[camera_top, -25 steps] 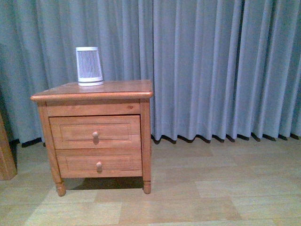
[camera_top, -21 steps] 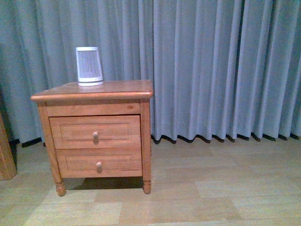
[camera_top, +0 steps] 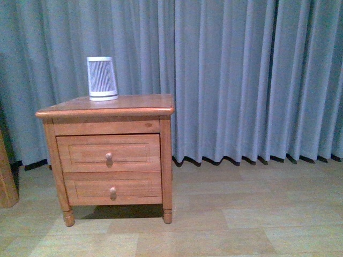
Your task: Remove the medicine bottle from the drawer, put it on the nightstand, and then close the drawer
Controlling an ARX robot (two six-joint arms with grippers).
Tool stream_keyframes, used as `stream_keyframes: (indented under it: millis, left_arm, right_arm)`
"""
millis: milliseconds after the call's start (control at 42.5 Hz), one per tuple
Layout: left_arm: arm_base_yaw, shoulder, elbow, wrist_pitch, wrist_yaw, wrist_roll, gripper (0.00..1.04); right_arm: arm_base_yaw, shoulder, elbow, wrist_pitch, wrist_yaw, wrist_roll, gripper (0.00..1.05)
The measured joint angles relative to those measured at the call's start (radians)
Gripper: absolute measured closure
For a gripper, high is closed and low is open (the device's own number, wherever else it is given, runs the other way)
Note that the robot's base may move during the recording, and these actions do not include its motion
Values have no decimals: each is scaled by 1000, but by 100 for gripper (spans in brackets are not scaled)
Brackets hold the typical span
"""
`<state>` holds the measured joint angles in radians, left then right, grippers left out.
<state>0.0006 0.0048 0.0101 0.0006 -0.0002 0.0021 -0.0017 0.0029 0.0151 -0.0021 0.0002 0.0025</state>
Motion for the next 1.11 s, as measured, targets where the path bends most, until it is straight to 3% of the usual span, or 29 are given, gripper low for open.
stream_keyframes:
  millis: [1107]
  left_arm:
    - [0, 0, 0, 0, 0, 0, 7]
  right_arm:
    - [0, 0, 0, 0, 0, 0, 7]
